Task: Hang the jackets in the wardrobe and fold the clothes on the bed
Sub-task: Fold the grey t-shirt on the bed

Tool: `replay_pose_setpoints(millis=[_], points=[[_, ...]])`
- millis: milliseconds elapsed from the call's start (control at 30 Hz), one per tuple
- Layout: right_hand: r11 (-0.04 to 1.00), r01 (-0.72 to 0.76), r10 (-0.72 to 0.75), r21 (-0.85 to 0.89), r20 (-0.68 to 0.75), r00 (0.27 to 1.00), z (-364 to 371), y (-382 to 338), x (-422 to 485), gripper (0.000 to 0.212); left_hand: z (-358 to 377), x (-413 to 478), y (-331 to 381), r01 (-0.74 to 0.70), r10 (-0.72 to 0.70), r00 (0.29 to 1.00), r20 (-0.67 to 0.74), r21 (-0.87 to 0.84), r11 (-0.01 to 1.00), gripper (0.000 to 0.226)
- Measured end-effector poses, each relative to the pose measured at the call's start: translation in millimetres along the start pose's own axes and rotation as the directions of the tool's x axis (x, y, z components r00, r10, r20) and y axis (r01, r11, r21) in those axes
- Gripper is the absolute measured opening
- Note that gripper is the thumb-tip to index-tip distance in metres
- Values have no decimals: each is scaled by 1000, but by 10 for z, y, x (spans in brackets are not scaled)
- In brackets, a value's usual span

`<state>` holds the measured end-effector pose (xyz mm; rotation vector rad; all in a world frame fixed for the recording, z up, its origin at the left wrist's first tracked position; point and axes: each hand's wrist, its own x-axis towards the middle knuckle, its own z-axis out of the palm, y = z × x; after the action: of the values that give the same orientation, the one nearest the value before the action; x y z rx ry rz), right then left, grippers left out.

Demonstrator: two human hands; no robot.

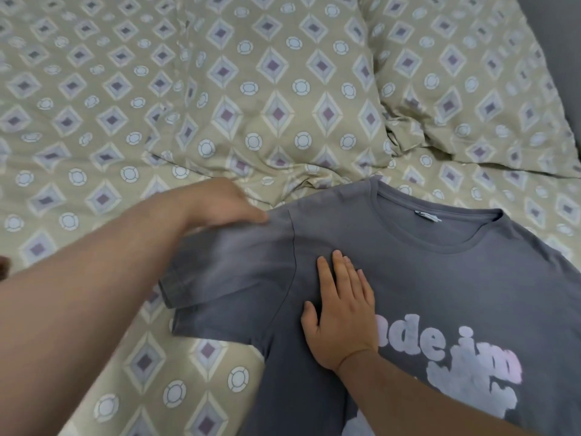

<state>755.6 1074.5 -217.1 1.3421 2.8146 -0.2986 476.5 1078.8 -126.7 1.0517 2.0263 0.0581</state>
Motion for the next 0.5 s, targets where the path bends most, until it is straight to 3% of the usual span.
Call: replay_pose_setpoints(millis=[100,200,300,367,500], points=[[1000,-2,2,-1,-12,1000,18,12,6,71,332,249,431,-141,138,980,-145,-10,990,54],[1000,0,0,2,-8,1000,23,5,0,71,566,473,600,-195,181,925,-334,-8,981,42],[1000,4,-4,8,-2,1000,14,12,-6,72,605,630,563,-261,343,778,-527,225,939,26],[1000,8,-8,25,-9,1000,27,25,1,73,602,750,503,-308,485,680,-550,386,870,24],[999,26,-25,32,-21,999,69,49,2,74,726,936,375,-313,515,678,-524,427,848,27]])
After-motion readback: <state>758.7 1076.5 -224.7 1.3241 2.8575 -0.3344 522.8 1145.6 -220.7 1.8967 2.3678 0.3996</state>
